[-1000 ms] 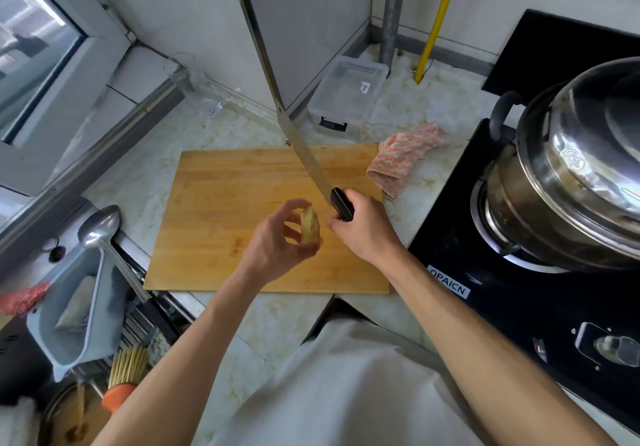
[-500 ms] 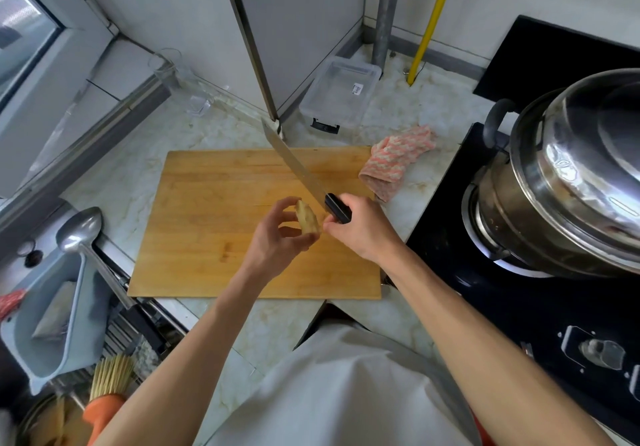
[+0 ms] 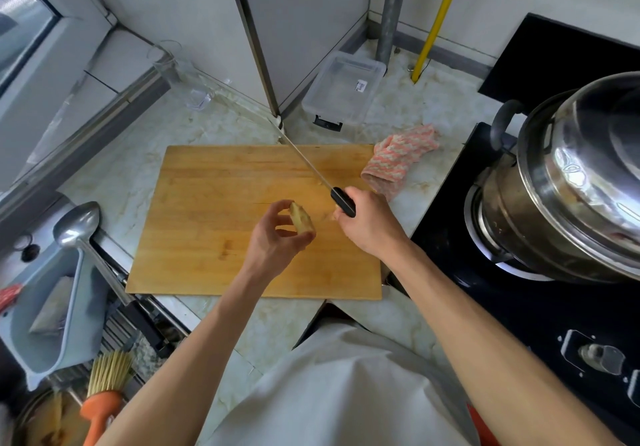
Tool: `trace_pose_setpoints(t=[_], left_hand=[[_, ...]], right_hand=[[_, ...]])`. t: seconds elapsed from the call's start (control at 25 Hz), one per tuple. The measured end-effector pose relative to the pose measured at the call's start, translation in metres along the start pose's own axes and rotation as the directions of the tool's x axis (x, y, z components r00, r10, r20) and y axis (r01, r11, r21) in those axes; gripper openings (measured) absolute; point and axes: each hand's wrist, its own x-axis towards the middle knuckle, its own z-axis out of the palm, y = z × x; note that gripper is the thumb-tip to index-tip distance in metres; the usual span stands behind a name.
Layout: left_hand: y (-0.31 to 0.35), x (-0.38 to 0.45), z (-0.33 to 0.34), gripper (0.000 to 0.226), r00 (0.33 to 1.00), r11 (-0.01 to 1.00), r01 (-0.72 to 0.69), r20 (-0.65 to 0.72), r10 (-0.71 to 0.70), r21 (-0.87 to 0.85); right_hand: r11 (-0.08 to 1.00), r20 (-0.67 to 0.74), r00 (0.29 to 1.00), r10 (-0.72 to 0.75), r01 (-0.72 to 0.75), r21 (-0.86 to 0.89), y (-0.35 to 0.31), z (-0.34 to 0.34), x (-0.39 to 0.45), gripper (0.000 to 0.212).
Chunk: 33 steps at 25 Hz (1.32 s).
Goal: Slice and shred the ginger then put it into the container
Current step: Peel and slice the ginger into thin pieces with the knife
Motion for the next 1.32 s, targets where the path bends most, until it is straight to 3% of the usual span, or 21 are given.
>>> trace_pose_setpoints(t=[0.24, 0.44, 0.64, 0.76, 0.88, 0.96, 1.0, 1.08, 1.2, 1.32], left_hand=[[-0.007, -0.005, -0.008, 0.069, 0.999, 0.998, 0.050, 0.002, -0.050, -0.033], [-0.011, -0.013, -0.016, 0.064, 0.999, 0.986, 0.034, -0.046, -0.027, 0.163], [-0.032, -0.016, -0.026, 0.058, 0.981, 0.864, -0.161, -0.015, 0.192, 0.478], [-0.038, -0.014, -0.033, 0.060, 0.952, 0.794, -0.262, 0.013, 0.305, 0.549], [-0.039, -0.022, -0.032, 0.046, 0.956, 0.884, -0.208, -0.102, 0.274, 0.419], [-0.037, -0.030, -0.028, 0.027, 0.950, 0.973, -0.010, -0.301, 0.081, 0.229], [-0.037, -0.030, -0.025, 0.030, 0.930, 0.985, 0.116, -0.363, -0.063, 0.125], [-0.039, -0.024, -0.022, 0.046, 0.894, 0.961, 0.272, -0.354, -0.273, -0.054], [-0.038, -0.014, -0.017, 0.043, 0.887, 0.944, 0.299, -0.324, -0.329, -0.139], [-0.038, -0.012, -0.013, 0.029, 0.887, 0.961, 0.252, -0.369, -0.277, -0.116]], right_hand=[[1.000, -0.042, 0.999, 0.020, -0.020, 0.010, 0.004, 0.001, 0.004, 0.027], [0.999, -0.032, 0.999, 0.020, -0.019, 0.044, 0.004, 0.003, 0.003, 0.027], [0.995, 0.091, 0.996, -0.001, -0.007, 0.095, 0.000, 0.009, -0.009, 0.021], [0.991, 0.188, 0.982, -0.018, -0.008, 0.136, -0.006, 0.019, -0.020, 0.020], [0.980, 0.266, 0.964, -0.009, -0.044, 0.192, -0.009, 0.030, -0.031, 0.033], [0.975, 0.281, 0.960, -0.006, -0.057, 0.213, -0.011, 0.033, -0.036, 0.038], [0.972, 0.285, 0.959, 0.004, -0.071, 0.224, -0.013, 0.034, -0.037, 0.041], [0.968, 0.305, 0.952, 0.024, -0.098, 0.231, -0.017, 0.033, -0.039, 0.044], [0.980, 0.332, 0.943, -0.016, -0.050, 0.190, -0.019, 0.033, -0.042, 0.043], [0.985, 0.293, 0.955, -0.050, -0.001, 0.170, -0.017, 0.032, -0.046, 0.044]])
